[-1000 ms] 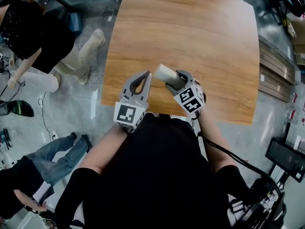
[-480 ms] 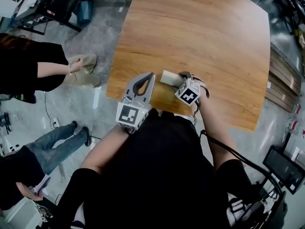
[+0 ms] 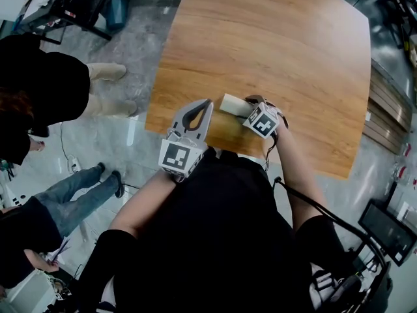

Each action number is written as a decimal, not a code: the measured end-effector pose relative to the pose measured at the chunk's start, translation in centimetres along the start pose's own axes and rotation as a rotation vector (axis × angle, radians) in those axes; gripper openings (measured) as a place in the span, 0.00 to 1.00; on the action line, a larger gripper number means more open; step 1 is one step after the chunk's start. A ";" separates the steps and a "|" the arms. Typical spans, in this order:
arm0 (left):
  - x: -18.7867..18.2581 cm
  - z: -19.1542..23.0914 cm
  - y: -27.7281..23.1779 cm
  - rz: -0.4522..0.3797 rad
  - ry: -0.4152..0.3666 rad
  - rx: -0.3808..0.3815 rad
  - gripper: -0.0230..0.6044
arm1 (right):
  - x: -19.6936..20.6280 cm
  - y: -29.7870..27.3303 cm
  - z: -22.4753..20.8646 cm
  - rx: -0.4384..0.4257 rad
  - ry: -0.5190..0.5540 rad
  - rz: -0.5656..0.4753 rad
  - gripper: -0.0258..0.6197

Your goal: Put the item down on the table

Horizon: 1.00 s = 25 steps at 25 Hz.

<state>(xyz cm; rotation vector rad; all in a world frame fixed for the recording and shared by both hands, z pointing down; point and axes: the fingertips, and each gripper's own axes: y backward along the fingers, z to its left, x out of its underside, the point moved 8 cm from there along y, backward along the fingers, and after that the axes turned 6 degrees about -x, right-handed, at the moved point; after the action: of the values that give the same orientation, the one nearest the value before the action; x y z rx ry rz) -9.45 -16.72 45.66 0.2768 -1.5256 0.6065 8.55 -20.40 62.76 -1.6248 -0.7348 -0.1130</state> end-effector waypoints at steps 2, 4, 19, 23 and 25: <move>-0.1 -0.1 0.1 0.001 -0.002 0.001 0.04 | -0.1 0.5 -0.1 -0.029 -0.030 -0.021 0.46; -0.1 -0.2 0.2 0.004 0.000 0.001 0.04 | -0.2 1.5 -0.1 -0.025 -0.041 -0.046 0.46; -2.4 -2.6 -2.9 -0.063 -0.023 0.106 0.04 | -4.9 19.2 7.6 0.504 -0.028 -0.752 0.08; -3.1 -3.7 -3.9 -0.084 -0.033 0.145 0.04 | -4.9 21.3 9.3 0.574 -0.060 -0.889 0.06; -3.4 -4.3 -4.1 -0.090 -0.046 0.156 0.04 | -4.8 21.9 10.1 0.603 -0.074 -0.937 0.06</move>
<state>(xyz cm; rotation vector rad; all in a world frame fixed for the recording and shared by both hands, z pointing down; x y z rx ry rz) -3.48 -18.46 42.93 0.4790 -1.5037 0.6529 12.72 -13.18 39.65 -0.6260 -1.3869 -0.4538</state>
